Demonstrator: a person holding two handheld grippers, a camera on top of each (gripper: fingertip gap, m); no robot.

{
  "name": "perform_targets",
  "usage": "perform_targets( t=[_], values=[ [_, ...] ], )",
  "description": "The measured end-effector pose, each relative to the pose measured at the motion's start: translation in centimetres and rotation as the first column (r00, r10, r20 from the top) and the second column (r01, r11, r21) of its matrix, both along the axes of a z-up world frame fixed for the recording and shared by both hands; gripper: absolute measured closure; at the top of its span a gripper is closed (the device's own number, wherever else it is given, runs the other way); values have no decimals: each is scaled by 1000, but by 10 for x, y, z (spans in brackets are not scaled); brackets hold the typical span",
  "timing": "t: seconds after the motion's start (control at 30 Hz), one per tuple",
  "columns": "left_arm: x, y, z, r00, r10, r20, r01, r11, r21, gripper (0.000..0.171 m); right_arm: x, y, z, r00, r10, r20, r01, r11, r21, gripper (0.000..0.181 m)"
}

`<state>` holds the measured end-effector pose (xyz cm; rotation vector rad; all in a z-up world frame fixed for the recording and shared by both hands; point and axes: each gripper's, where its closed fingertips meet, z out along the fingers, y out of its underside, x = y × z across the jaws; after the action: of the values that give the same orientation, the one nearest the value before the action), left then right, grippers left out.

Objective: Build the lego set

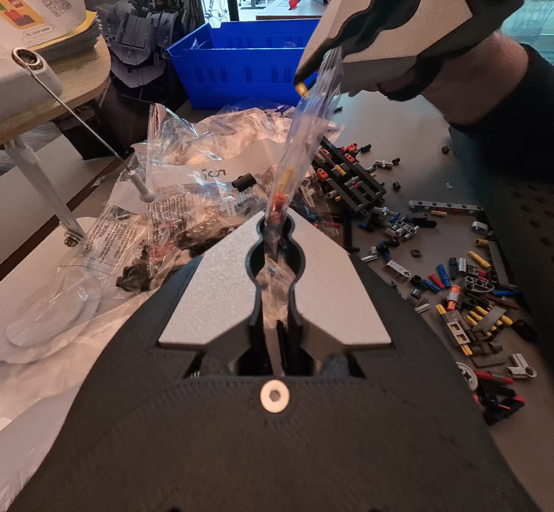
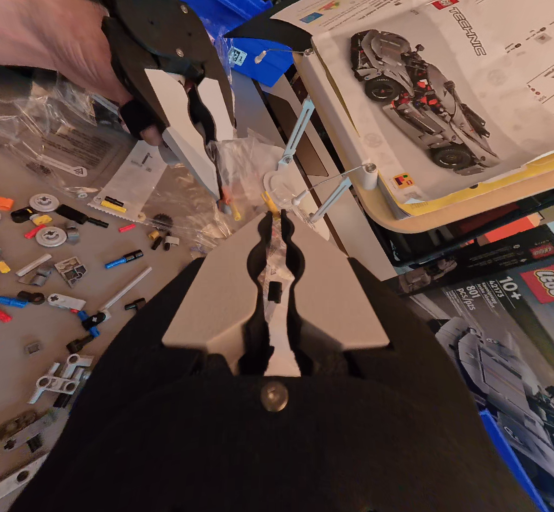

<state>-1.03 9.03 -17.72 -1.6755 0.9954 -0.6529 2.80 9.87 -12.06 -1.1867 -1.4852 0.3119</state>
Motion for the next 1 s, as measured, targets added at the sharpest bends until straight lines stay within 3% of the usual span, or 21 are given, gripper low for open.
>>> perform_targets(
  t=[0.37, 0.57, 0.9, 1.0],
  values=[
    [1, 0, -3, 1000, -4, -3, 4, 1000, -11, 167, -5, -10, 8, 1000, -5, 14, 3, 995, 101, 178],
    [2, 0, -4, 1000, -7, -3, 6, 1000, -18, 167, -10, -10, -4, 997, -17, 77, 7, 991, 130, 178],
    [2, 0, -3, 1000, -9, 7, 9, 1000, -20, 167, -5, -9, 9, 1000, 3, -6, -3, 997, 83, 172],
    [0, 1, 1, 1000, 0, 23, 0, 1000, -12, 167, -3, -14, 6, 998, 58, -15, -58, 998, 4, 178]
  ],
)
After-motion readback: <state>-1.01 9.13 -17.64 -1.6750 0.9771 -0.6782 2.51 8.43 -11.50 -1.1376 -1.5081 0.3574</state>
